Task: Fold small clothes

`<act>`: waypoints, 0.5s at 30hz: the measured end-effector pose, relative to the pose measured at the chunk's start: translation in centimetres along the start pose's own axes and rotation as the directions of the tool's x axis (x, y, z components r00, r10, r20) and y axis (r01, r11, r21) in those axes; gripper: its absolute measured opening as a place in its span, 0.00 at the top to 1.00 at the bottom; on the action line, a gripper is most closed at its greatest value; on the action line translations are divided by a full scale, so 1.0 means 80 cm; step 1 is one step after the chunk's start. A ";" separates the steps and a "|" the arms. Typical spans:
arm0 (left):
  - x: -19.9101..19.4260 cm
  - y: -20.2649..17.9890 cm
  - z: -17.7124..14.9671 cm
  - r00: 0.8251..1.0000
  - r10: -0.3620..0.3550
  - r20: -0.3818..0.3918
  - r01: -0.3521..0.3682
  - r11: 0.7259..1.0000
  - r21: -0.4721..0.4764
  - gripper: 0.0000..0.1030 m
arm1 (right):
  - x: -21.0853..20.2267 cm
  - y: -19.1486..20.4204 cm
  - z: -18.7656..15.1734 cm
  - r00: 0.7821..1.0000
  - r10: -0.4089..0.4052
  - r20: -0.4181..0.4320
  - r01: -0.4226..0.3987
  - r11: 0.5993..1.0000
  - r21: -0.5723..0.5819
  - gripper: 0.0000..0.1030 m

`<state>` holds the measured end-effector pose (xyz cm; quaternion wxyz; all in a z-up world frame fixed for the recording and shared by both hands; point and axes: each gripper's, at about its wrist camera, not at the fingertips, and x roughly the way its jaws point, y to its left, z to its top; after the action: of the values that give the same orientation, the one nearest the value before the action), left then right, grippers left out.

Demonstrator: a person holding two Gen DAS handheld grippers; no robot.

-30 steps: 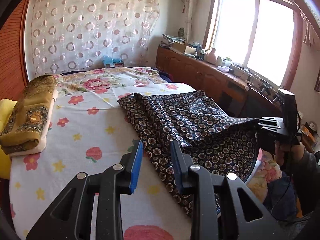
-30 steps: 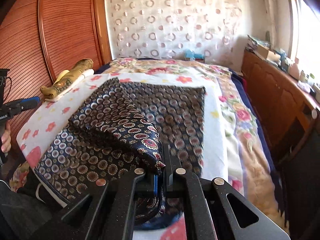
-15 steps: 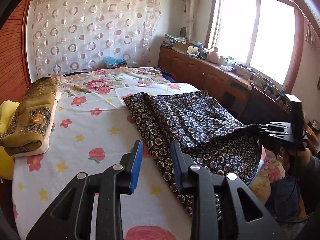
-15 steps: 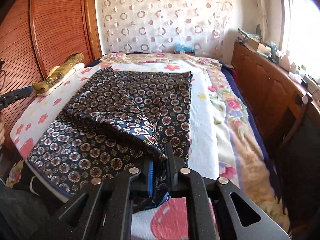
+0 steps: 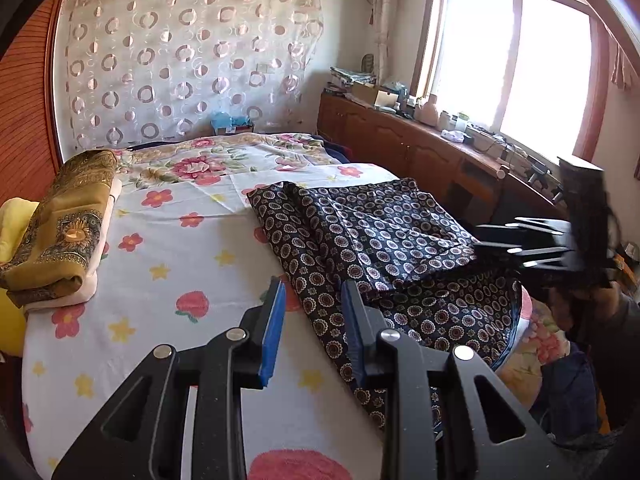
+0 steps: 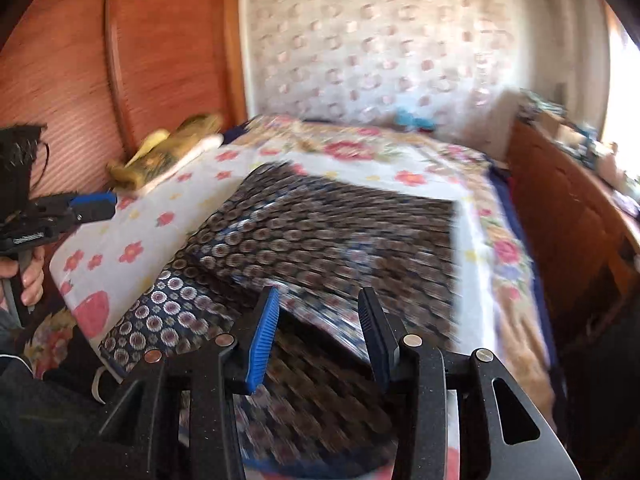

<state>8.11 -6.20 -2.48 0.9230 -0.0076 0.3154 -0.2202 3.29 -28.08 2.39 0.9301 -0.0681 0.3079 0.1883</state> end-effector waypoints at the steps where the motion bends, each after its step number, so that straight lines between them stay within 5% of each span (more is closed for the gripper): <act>1: 0.001 -0.001 0.000 1.000 0.001 0.000 -0.001 1.000 0.000 0.71 | 0.014 0.002 0.005 1.000 0.019 -0.021 -0.019 1.000 -0.009 0.59; 9: 0.006 -0.001 -0.007 1.000 0.001 -0.007 -0.001 1.000 -0.014 0.71 | 0.086 0.046 0.032 0.981 0.121 -0.153 -0.144 0.979 -0.147 0.59; 15: 0.009 0.000 -0.011 1.000 -0.005 -0.013 0.005 1.000 -0.020 0.71 | 0.116 0.072 0.046 0.970 0.098 -0.223 -0.156 0.953 -0.258 0.59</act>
<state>8.10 -6.42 -3.62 0.9203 -0.0164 0.3236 -0.2195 9.96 -19.03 -0.27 0.8604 -0.1952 0.3781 0.2805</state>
